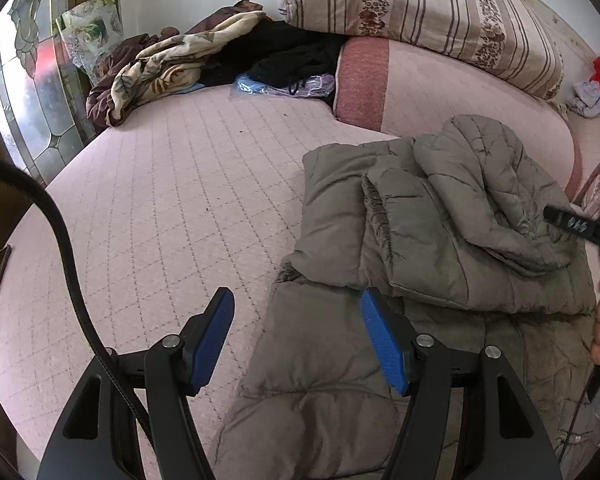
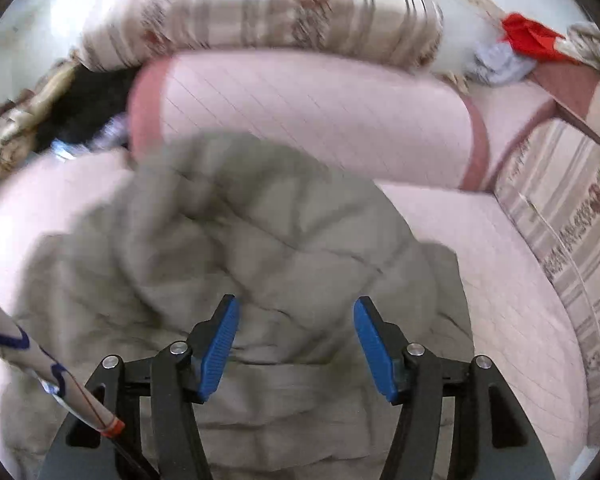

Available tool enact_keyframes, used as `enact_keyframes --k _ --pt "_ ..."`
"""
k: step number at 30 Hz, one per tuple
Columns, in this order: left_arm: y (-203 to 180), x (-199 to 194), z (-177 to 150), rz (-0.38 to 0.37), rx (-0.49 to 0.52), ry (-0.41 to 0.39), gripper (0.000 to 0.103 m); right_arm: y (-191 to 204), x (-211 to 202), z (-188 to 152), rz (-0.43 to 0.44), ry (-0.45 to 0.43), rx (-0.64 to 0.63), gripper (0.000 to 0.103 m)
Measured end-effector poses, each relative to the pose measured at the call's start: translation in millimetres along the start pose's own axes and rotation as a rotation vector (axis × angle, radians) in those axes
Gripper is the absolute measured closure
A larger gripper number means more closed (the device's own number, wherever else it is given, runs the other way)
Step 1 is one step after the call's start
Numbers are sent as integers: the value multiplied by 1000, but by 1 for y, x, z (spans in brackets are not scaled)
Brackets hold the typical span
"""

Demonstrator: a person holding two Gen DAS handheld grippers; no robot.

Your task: Fold large clothes

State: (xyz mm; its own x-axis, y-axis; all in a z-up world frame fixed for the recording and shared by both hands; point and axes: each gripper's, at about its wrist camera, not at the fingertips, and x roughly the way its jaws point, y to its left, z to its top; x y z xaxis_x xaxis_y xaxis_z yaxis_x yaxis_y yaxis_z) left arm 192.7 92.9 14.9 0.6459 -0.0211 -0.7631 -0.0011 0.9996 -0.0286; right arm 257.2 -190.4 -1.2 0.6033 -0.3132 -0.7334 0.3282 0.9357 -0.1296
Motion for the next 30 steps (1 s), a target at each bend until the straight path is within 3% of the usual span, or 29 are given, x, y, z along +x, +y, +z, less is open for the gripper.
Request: enact_keyframes --k 2,9,22,30 --pt "-4 1 0 4 10 -2 38 0 28 -12 8 74 -4 38" --pt "-13 1 -2 10 36 -5 38 7 32 -18 -18 68 -25 36" --pt "-17 -35 -11 -54 13 -58 38 -42 -67 -49 -25 -29 -7 32" --pt "-28 -49 -28 -108 15 -59 38 -92 -87 -61 -63 -28 54 32"
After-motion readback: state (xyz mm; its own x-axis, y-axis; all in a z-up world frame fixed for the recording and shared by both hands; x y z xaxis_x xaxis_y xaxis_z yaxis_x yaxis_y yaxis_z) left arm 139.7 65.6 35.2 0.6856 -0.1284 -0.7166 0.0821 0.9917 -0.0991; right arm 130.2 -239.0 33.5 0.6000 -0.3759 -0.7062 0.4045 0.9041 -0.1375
